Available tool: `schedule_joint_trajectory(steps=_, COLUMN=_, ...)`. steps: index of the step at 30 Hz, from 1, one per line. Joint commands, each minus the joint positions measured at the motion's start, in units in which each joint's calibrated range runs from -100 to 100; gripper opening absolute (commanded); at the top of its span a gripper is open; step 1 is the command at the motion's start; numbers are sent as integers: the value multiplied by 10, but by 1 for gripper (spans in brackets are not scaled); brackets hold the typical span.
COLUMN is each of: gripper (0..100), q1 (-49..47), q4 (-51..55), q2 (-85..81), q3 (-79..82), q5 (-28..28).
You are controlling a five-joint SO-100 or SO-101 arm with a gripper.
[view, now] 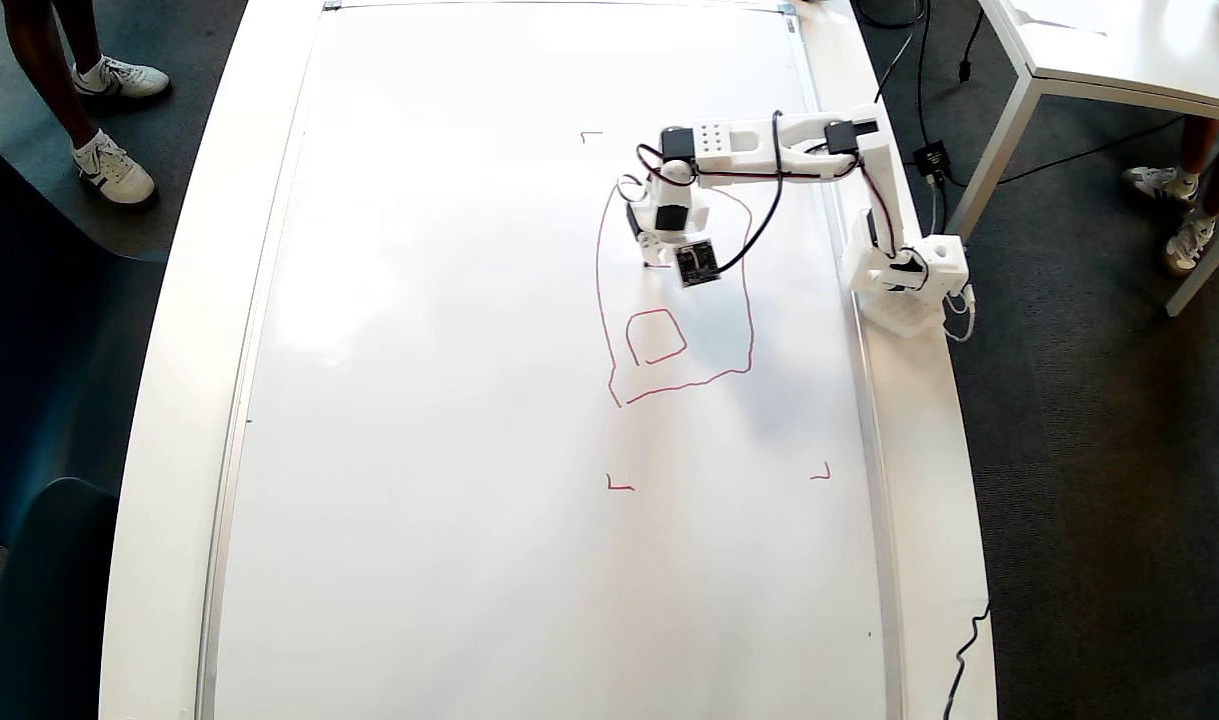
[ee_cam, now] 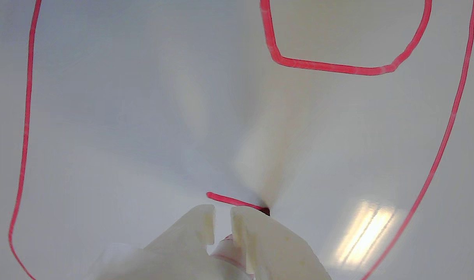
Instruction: Draw on a whiteboard a robot head using a pen attached to the gripper
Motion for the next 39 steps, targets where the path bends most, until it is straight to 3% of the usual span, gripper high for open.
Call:
schedule_joint_trajectory(steps=1, gripper=1, q1=0, q4=-3, q2=25, q3=-42, q5=1)
schedule_joint_trajectory(steps=25, gripper=1, q1=96, q4=30, q2=25, q3=-46, q5=60)
schedule_joint_trajectory(steps=39, gripper=1, q1=98, q4=83, q2=-6, q3=-19, q5=69)
